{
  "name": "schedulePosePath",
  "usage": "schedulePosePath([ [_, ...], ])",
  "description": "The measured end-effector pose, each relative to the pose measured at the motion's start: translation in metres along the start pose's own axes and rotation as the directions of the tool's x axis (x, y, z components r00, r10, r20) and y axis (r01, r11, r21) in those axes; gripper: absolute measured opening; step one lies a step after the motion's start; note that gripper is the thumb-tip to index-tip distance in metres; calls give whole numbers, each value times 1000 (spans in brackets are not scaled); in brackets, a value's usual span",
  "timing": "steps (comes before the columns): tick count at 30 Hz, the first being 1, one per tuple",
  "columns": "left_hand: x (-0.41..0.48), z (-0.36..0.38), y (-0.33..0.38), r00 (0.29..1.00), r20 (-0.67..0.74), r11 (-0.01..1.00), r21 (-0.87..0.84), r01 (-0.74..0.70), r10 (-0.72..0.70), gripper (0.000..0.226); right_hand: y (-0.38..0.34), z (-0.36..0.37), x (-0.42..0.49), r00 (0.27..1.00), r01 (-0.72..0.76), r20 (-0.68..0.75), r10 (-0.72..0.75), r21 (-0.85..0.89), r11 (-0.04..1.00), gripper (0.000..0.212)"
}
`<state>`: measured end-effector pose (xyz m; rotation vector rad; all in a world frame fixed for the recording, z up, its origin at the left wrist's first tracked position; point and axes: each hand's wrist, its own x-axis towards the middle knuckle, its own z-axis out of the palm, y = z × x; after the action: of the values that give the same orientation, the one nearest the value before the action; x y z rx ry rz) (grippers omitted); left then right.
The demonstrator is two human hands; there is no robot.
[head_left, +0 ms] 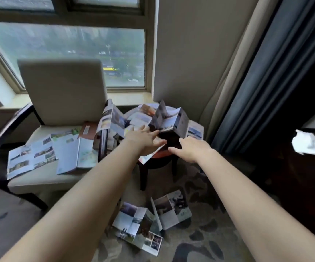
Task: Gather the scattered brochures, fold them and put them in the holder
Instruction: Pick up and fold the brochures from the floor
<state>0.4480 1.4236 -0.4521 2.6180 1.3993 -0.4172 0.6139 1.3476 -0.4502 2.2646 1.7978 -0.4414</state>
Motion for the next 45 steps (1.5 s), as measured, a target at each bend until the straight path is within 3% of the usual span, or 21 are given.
schedulePosePath([
  [19, 124, 569, -7, 968, 228, 994, -2, 111, -107, 73, -7, 541, 188, 969, 152, 201, -141, -37, 988, 87],
  [26, 167, 684, -14, 969, 210, 991, -2, 134, -131, 79, -25, 639, 232, 973, 177, 155, -170, -34, 984, 82],
  [32, 160, 761, -8, 908, 314, 886, -280, 369, -279, 107, -26, 692, 227, 966, 222, 106, -236, 127, 967, 57],
  [34, 154, 783, -5, 881, 343, 863, -272, 426, -327, 95, -27, 713, 219, 962, 214, 125, -243, 207, 955, 49],
  [37, 149, 803, -4, 876, 321, 874, -211, 437, -360, 53, -36, 738, 214, 959, 54, 232, -164, 417, 907, 45],
  [39, 146, 808, -4, 891, 275, 870, -242, 429, -362, 35, -49, 746, 218, 936, -143, 340, -89, 599, 788, 53],
  [42, 142, 800, -2, 911, 217, 824, -392, 410, -350, 33, -75, 749, 225, 886, -356, 462, -47, 741, 569, 77],
  [45, 129, 785, 2, 935, 225, 751, -557, 355, -275, 36, -107, 749, 231, 885, -428, 464, 31, 786, 446, 83],
])
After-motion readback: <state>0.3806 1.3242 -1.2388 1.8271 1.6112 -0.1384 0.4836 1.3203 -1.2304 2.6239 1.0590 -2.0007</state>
